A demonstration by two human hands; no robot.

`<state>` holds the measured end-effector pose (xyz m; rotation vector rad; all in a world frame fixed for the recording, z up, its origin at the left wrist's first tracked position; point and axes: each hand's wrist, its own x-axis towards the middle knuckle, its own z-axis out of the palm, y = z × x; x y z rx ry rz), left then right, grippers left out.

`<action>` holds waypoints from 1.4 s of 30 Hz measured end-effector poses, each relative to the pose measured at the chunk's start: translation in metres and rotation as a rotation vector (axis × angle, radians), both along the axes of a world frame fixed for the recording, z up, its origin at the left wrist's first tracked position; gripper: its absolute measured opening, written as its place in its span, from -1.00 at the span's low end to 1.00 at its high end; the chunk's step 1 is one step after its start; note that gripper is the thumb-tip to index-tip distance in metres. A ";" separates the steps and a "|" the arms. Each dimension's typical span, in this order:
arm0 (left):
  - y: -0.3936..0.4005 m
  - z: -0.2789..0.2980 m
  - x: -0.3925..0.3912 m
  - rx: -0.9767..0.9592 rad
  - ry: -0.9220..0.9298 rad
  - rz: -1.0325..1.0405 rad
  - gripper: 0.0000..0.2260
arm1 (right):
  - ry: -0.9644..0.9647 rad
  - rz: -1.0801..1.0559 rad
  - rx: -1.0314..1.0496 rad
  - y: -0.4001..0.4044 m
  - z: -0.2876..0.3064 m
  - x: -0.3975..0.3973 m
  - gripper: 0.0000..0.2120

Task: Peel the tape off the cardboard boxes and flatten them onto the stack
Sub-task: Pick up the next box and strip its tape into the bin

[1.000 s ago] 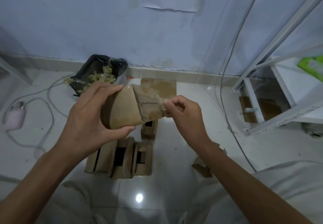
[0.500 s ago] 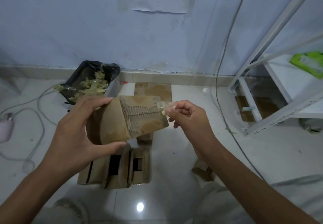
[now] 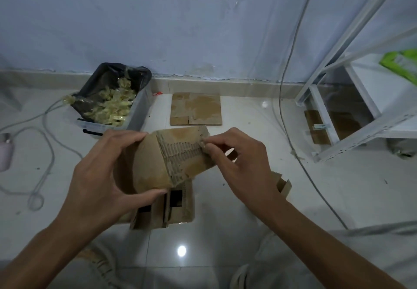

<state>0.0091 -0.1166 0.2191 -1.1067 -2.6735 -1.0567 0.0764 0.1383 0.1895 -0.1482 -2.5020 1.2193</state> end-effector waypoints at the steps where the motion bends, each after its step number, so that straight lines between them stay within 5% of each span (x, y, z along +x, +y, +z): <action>1: 0.000 0.000 -0.001 0.005 0.006 0.001 -0.21 | -0.022 0.003 -0.023 -0.001 0.000 0.000 -0.93; 5: 0.001 -0.002 0.000 -0.018 0.029 -0.023 -0.22 | -0.218 -0.059 -0.190 0.002 -0.001 -0.001 -0.77; 9: 0.002 -0.007 0.004 -0.053 0.047 -0.044 -0.22 | -0.249 -0.069 -0.203 0.002 -0.004 0.001 -0.93; 17: 0.001 -0.004 0.004 -0.002 0.060 -0.007 -0.23 | -0.311 -0.043 -0.339 0.012 -0.003 -0.009 -0.89; 22: 0.002 -0.009 0.006 -0.034 0.054 -0.051 -0.23 | -0.334 -0.026 -0.135 0.008 -0.007 -0.001 -0.88; 28: 0.008 -0.014 0.007 -0.040 -0.064 -0.076 -0.21 | -0.412 -0.054 -0.215 0.013 -0.011 0.002 -0.87; 32: 0.014 -0.022 0.007 -0.202 -0.165 -0.010 0.04 | -0.420 -0.077 -0.094 0.014 -0.016 -0.001 -0.88; 37: 0.033 -0.010 0.028 -0.313 -0.150 0.017 0.14 | -0.443 -0.036 0.314 -0.002 -0.024 -0.002 -0.89; 42: 0.053 -0.024 0.032 -0.574 -0.063 0.134 0.01 | -0.368 0.044 0.263 -0.017 -0.021 -0.003 -0.88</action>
